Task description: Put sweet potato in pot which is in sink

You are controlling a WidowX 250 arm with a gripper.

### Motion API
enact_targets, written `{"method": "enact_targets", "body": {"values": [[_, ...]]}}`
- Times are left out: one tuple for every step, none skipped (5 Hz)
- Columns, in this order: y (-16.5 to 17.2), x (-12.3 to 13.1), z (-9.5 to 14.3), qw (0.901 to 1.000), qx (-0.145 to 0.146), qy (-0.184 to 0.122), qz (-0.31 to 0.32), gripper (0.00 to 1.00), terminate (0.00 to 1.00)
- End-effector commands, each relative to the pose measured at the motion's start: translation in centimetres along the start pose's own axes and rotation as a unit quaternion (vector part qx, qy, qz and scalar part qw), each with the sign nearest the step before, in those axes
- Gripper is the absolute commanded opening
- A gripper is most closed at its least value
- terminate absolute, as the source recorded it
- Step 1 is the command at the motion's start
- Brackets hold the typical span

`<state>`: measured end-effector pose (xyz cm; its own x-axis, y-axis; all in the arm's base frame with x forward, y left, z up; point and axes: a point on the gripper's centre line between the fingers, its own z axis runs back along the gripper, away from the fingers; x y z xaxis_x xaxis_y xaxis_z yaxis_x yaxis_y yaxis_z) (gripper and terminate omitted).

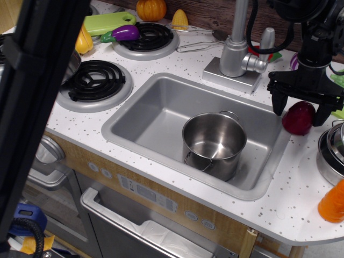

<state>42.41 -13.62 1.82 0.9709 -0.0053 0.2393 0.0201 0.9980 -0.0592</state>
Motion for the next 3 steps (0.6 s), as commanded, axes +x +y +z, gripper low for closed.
{"method": "enact_targets", "body": {"values": [[0.53, 0.95, 0.87, 0.9995, -0.01, -0.027, 0.012, 1.0, 0.0], [0.51, 0.93, 0.73, 0.9995, -0.009, -0.029, 0.011, 0.0, 0.0], [1.02, 1.2, 1.49, 0.9997, -0.019, -0.015, 0.01, 0.0, 0.0]]}}
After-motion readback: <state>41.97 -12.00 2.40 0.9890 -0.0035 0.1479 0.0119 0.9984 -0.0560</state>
